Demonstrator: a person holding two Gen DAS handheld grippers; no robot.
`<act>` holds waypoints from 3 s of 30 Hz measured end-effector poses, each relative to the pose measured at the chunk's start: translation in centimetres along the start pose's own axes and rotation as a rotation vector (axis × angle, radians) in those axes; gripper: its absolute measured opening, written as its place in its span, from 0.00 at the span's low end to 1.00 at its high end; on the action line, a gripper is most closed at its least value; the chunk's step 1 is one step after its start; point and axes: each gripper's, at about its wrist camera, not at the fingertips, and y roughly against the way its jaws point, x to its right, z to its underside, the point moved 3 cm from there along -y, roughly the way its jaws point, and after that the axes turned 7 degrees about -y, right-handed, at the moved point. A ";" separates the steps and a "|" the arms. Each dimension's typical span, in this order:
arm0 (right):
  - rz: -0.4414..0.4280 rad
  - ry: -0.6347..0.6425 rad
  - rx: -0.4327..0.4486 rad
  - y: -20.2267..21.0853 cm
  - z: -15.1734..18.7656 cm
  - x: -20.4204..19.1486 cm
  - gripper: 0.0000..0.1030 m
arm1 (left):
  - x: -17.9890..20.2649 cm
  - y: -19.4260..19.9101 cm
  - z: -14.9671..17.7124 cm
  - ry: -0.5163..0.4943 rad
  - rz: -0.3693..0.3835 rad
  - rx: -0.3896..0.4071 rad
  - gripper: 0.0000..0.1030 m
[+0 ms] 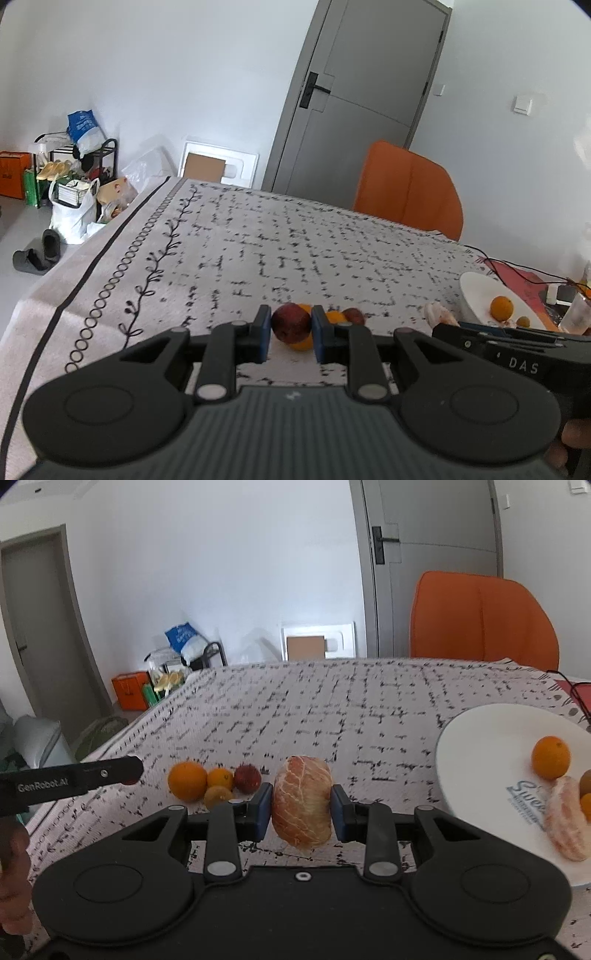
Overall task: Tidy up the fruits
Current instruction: 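Carry both fruits to the white plate and open both tools to release them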
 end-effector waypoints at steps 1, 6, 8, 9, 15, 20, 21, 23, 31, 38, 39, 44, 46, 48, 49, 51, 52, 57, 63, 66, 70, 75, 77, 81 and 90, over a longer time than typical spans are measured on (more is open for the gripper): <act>0.000 -0.002 0.008 0.3 -0.1 0.2 0.31 | 0.3 0.1 -0.1 -0.005 0.002 0.003 0.21; 0.001 -0.012 0.035 1.3 -0.6 1.2 0.31 | 1.9 0.1 -0.6 -0.024 0.015 0.011 0.21; 0.005 -0.020 0.046 1.8 -0.7 1.7 0.31 | 2.5 0.0 -0.9 -0.031 0.022 0.017 0.21; 0.008 -0.027 0.053 2.0 -0.9 2.0 0.31 | 2.9 0.0 -1.0 -0.035 0.027 0.022 0.21; 0.025 -0.040 0.087 3.1 -1.3 3.5 0.31 | 4.7 -0.1 -1.4 -0.056 0.052 0.033 0.21; 0.059 -0.061 0.105 3.7 -1.5 4.9 0.31 | 6.2 -0.6 -1.6 -0.075 0.082 0.034 0.21; 0.066 -0.066 0.108 3.8 -1.6 5.3 0.31 | 6.5 -0.8 -1.6 -0.077 0.088 0.035 0.21; 0.080 -0.075 0.115 4.1 -1.6 6.0 0.31 | 7.0 -1.1 -1.7 -0.084 0.098 0.032 0.21; 0.127 -0.102 0.127 4.6 -1.5 8.8 0.31 | 9.5 -2.4 -2.0 -0.112 0.137 0.025 0.21; 0.159 -0.126 0.137 4.5 -1.4 11.2 0.31 | 12.4 -3.6 -2.1 -0.147 0.172 0.011 0.21; 0.161 -0.130 0.138 4.5 -1.4 11.4 0.31 | 12.7 -3.8 -2.1 -0.150 0.176 0.009 0.21; 0.170 -0.146 0.151 4.5 -1.5 12.7 0.31 | 14.2 -5.0 -2.3 -0.161 0.194 -0.004 0.21; 0.173 -0.152 0.156 4.5 -1.6 13.1 0.31 | 14.8 -5.4 -2.4 -0.165 0.197 -0.005 0.21; 0.175 -0.155 0.162 4.4 -1.7 13.5 0.31 | 15.4 -5.8 -2.5 -0.172 0.200 -0.006 0.21; 0.175 -0.155 0.165 4.3 -1.7 13.7 0.31 | 15.6 -6.0 -2.6 -0.174 0.203 -0.007 0.21; 0.175 -0.154 0.172 4.1 -1.8 14.1 0.31 | 16.2 -6.4 -2.7 -0.180 0.207 -0.008 0.21; 0.176 -0.151 0.174 4.1 -1.9 14.2 0.31 | 16.6 -6.6 -2.7 -0.184 0.211 -0.009 0.21; 0.175 -0.149 0.178 3.2 -2.5 15.1 0.31 | 17.6 -7.3 -2.7 -0.196 0.214 -0.016 0.21; 0.199 -0.186 0.197 3.2 -2.5 16.3 0.50 | 18.8 -8.2 -2.7 -0.210 0.224 -0.029 0.21; 0.172 -0.198 0.204 4.1 -2.0 16.4 0.52 | 19.4 -8.8 -2.7 -0.220 0.233 -0.035 0.21; 0.154 -0.234 0.205 5.3 -1.0 16.6 0.54 | 20.4 -9.2 -2.6 -0.234 0.247 -0.038 0.21; 0.160 -0.257 0.214 6.6 -0.1 16.7 0.57 | 21.7 -9.5 -2.7 -0.255 0.265 -0.041 0.21; 0.162 -0.268 0.220 7.0 0.1 16.9 0.58 | 22.3 -9.5 -2.7 -0.265 0.273 -0.044 0.21; 0.170 -0.280 0.229 7.9 0.4 17.1 0.60 | 23.0 -9.4 -2.9 -0.270 0.275 -0.038 0.25; 0.167 -0.288 0.230 8.6 0.8 17.0 0.66 | 22.0 -8.3 -2.8 -0.268 0.244 -0.054 0.46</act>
